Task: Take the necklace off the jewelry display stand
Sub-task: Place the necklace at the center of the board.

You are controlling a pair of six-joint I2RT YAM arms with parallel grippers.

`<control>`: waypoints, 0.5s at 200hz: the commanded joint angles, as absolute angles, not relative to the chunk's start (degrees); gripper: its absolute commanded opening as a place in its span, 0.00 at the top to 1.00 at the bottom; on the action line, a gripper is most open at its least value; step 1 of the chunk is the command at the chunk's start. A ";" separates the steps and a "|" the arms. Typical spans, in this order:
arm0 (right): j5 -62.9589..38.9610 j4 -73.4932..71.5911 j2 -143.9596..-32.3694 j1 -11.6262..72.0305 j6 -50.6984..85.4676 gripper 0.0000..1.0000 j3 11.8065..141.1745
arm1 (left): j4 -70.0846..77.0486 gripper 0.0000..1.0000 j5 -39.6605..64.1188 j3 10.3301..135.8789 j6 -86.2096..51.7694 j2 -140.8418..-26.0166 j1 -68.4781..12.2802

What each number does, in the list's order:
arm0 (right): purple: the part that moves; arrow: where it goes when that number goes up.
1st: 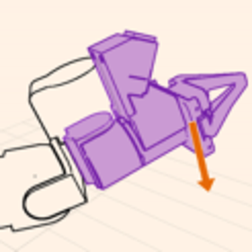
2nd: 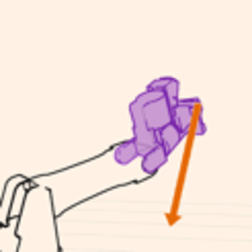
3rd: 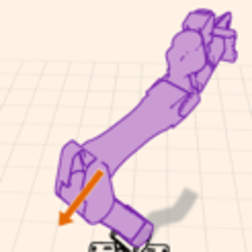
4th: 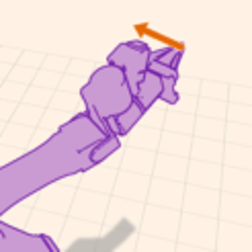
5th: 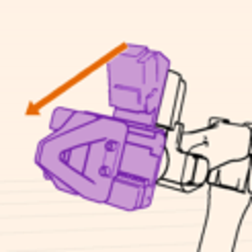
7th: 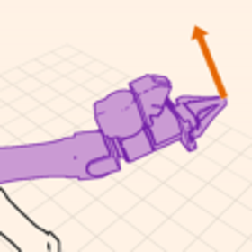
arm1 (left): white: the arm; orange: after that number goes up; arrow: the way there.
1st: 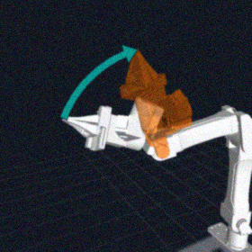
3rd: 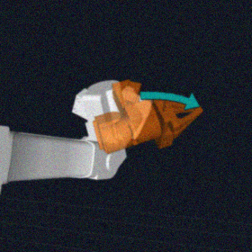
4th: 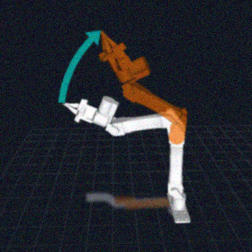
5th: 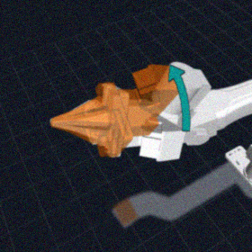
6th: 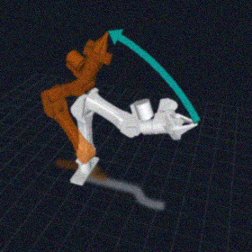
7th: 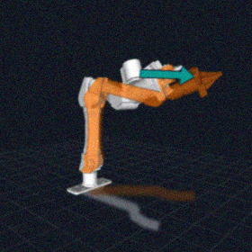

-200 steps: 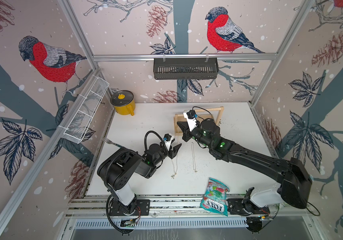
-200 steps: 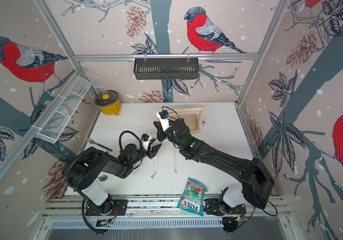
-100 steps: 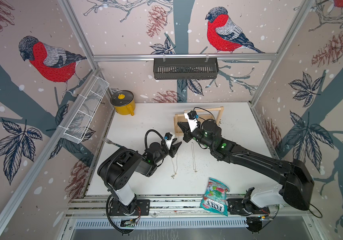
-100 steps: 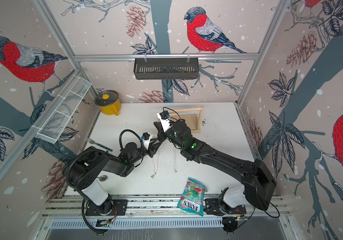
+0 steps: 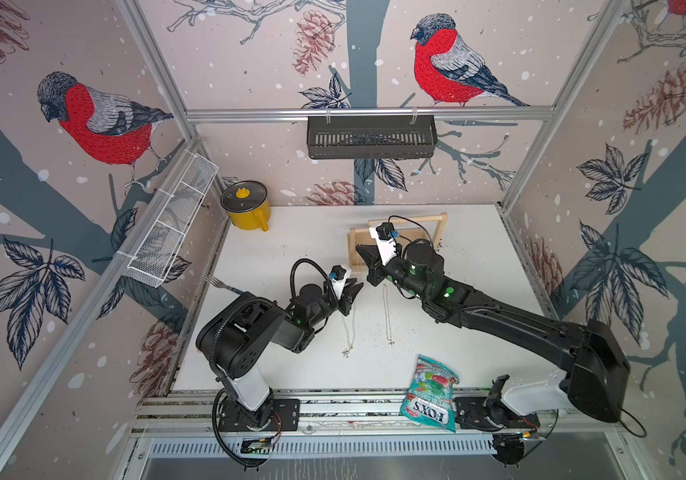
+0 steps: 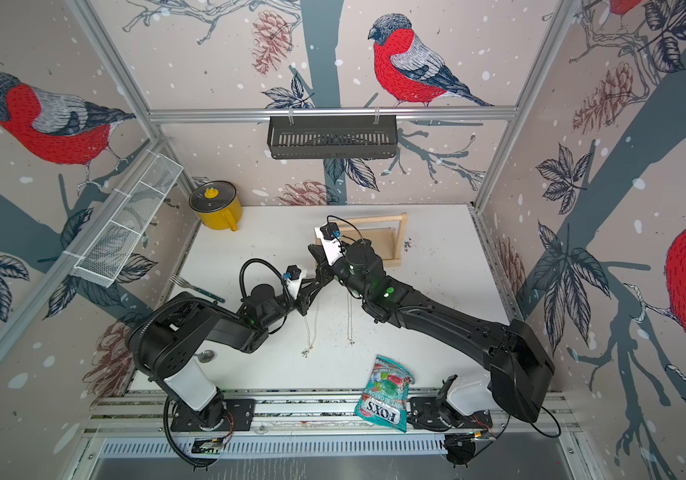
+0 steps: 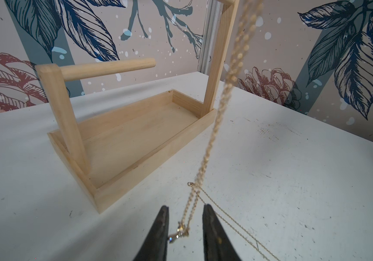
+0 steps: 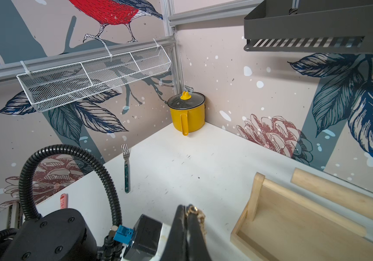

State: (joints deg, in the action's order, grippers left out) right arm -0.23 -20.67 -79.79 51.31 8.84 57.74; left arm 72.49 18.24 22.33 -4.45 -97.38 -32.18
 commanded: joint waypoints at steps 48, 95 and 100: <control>0.00 -22.71 -79.17 51.50 9.00 0.99 57.41 | 74.24 0.76 20.16 22.45 -4.22 -97.35 -32.16; 0.05 -22.75 -78.80 51.50 8.75 1.00 57.40 | 74.12 0.76 20.30 22.50 -4.70 -97.82 -32.17; 0.06 -22.73 -78.72 51.49 8.79 0.99 57.40 | 74.14 0.76 20.30 22.52 -4.81 -97.89 -32.12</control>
